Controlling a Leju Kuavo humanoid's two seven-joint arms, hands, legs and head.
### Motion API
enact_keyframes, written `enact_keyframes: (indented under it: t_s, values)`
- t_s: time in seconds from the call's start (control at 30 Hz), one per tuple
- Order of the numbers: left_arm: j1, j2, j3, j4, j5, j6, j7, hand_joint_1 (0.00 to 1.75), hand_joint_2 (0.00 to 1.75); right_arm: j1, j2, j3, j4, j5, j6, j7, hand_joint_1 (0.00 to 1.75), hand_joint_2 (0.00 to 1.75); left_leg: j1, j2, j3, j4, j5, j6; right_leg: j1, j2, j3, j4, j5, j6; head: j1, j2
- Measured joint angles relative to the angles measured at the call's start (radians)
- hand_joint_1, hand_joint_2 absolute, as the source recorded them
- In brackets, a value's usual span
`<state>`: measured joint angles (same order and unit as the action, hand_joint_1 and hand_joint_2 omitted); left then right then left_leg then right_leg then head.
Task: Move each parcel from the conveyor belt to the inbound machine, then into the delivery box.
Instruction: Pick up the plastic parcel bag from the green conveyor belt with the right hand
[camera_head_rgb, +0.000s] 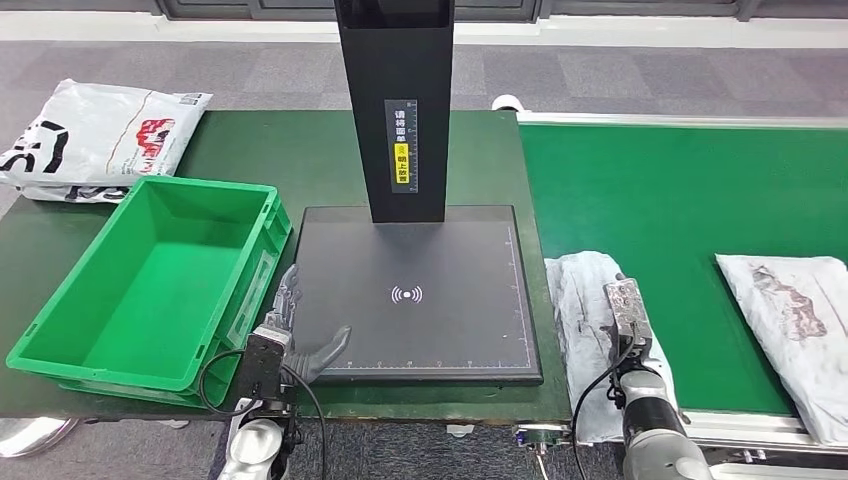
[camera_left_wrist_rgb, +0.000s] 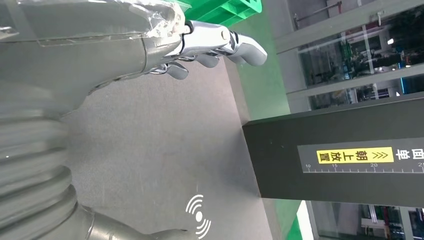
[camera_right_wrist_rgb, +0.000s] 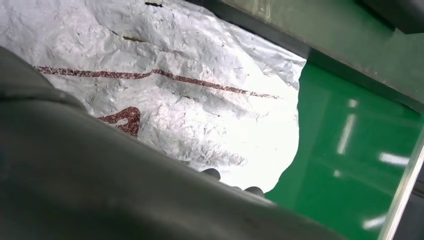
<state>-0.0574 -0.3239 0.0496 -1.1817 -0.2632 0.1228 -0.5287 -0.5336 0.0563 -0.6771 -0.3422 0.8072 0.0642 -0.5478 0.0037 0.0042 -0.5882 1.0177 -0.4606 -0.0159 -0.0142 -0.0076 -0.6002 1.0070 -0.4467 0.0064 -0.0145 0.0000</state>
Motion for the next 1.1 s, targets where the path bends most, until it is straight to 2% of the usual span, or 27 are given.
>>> enact_keyframes:
  t_s: [0.1, 0.13, 0.17, 0.3, 0.37, 0.47, 0.6, 0.83, 1.1]
  values:
    - [0.0, 0.0, 0.0, 0.001, 0.0, 0.0, 0.0, 0.0, 1.75, 0.0, 0.003, 0.0, 0.0, 0.011, -0.002, 0.013, 0.0, 0.0, 0.0, 0.0, 0.0, 0.0, 0.0, 0.0, 0.0, 0.0, 0.0, 0.0, 0.0, 0.0, 0.0, 0.0]
    - [0.0, 0.0, 0.0, 0.001, 0.001, 0.0, 0.001, 0.0, 1.75, 0.002, 0.004, 0.005, 0.001, 0.046, -0.01, 0.048, 0.0, 0.0, 0.0, 0.0, 0.0, 0.0, 0.0, 0.0, 0.0, 0.0, 0.0, 0.0, 0.0, 0.0, 0.0, 0.0]
    - [-0.001, 0.0, -0.002, 0.001, 0.003, 0.0, 0.004, 0.0, 1.75, 0.007, 0.005, 0.021, 0.002, 0.111, -0.022, 0.116, 0.0, 0.0, 0.0, -0.001, 0.0, 0.0, 0.0, 0.0, 0.0, 0.0, 0.0, 0.0, 0.0, 0.0, 0.0, 0.0]
    - [-0.002, 0.001, -0.013, 0.0, 0.019, 0.006, 0.019, 0.0, 1.75, 0.017, 0.009, 0.191, 0.009, 0.48, -0.068, 0.554, 0.0, 0.0, 0.001, 0.001, 0.003, 0.0, -0.001, -0.001, 0.001, 0.001, 0.002, 0.0, -0.001, 0.0, 0.0, 0.0]
    - [-0.003, 0.001, -0.021, -0.001, 0.027, 0.009, 0.021, 0.0, 1.75, 0.018, 0.011, 0.267, 0.014, 0.543, -0.056, 0.655, 0.0, 0.0, 0.001, -0.003, 0.005, 0.0, -0.001, -0.001, 0.002, -0.002, 0.005, -0.001, -0.003, 0.0, 0.0, 0.0]
    - [-0.004, 0.002, -0.025, 0.0, 0.037, 0.013, 0.022, 0.0, 1.75, 0.025, 0.011, 0.348, 0.017, 0.577, -0.033, 0.674, 0.0, 0.0, 0.002, -0.005, 0.007, 0.0, -0.001, -0.001, 0.002, -0.004, 0.009, -0.001, -0.004, 0.001, 0.0, 0.0]
    - [-0.004, 0.002, -0.026, 0.002, 0.042, 0.015, 0.022, 0.0, 1.75, 0.028, 0.01, 0.405, 0.018, 0.584, -0.022, 0.677, 0.0, 1.75, 0.002, 0.001, 0.01, 0.0, -0.003, -0.002, 0.002, 0.001, 0.009, -0.001, -0.003, 0.0, 0.0, 0.0]
    - [-0.011, 0.003, -0.039, 0.016, 0.055, 0.02, 0.012, 0.0, 1.75, 0.014, 0.0, 0.484, 0.019, 0.667, 0.037, 0.747, 0.0, 1.75, 0.002, 0.014, 0.024, 0.0, -0.01, -0.005, 0.005, 0.014, 0.017, -0.001, -0.004, -0.003, 0.0, 0.0]
    - [-0.019, 0.003, -0.044, 0.028, 0.066, 0.033, 0.007, 0.0, 1.75, 0.008, -0.017, 0.532, 0.019, 0.7, 0.037, 0.757, 0.0, 1.75, 0.004, 0.015, 0.032, 0.0, -0.011, -0.006, 0.007, 0.014, 0.025, -0.001, -0.005, -0.006, 0.0, 0.0]
